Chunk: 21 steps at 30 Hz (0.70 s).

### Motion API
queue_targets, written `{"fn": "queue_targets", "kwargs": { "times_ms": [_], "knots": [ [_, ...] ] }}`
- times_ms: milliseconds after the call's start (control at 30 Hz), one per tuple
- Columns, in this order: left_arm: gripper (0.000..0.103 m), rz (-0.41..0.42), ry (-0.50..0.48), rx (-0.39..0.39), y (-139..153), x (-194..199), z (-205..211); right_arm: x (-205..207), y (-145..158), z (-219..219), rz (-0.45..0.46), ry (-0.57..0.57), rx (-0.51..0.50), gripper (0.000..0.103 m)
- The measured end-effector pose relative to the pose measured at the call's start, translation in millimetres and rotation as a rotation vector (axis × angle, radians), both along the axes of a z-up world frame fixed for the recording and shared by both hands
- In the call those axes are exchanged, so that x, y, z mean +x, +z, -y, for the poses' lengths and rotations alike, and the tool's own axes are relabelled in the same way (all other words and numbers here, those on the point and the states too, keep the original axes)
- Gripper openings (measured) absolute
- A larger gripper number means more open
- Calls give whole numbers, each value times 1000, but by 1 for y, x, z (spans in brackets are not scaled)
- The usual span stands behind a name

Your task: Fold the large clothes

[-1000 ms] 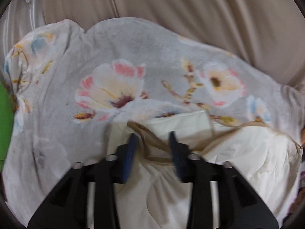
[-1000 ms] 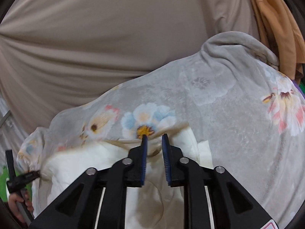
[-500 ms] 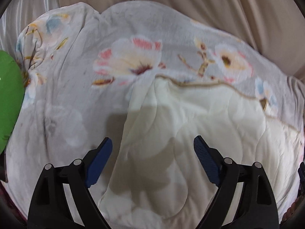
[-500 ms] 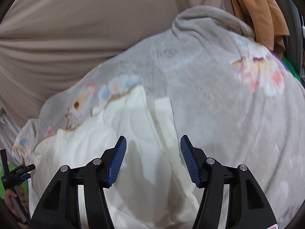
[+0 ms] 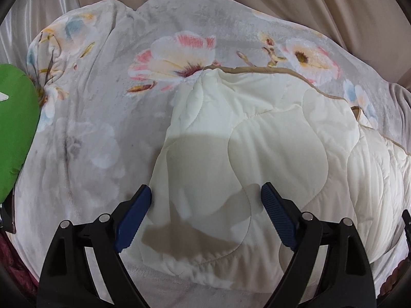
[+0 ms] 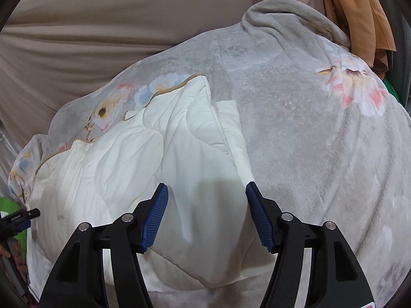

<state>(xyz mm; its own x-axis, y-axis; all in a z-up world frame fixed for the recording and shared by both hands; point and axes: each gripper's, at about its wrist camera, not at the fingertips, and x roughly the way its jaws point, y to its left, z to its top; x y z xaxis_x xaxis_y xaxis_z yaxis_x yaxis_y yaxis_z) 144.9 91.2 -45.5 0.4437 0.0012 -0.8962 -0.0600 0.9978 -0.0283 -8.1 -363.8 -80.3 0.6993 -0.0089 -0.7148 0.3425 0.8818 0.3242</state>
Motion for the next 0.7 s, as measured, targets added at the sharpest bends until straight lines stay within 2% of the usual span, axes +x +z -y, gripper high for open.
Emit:
{"fn": "queue_targets", "kwargs": {
  "times_ms": [333, 467, 533, 567, 600, 667, 700],
  "knots": [
    [85, -10, -10, 13, -3, -21, -2, -9, -1, 4, -15, -28, 42, 63],
    [92, -34, -6, -22, -14, -28, -11, -4, -6, 6, -44, -26, 65, 66],
    [89, -44, -5, -71, -24, -31, -19, -1, -8, 4, -70, -14, 59, 49],
    [73, -41, -14, -85, -26, -33, -21, -1, -6, 3, -67, -4, 68, 19],
    [51, -44, -33, -103, -27, -35, -22, -2, -1, 4, -49, 10, 108, 12],
    [16, -47, -31, -110, -22, -37, -26, -14, 20, 8, 51, 6, 181, 10],
    [9, -41, -23, -119, -16, -38, -31, -19, 30, 7, 90, 14, 183, 9]
  ]
}}
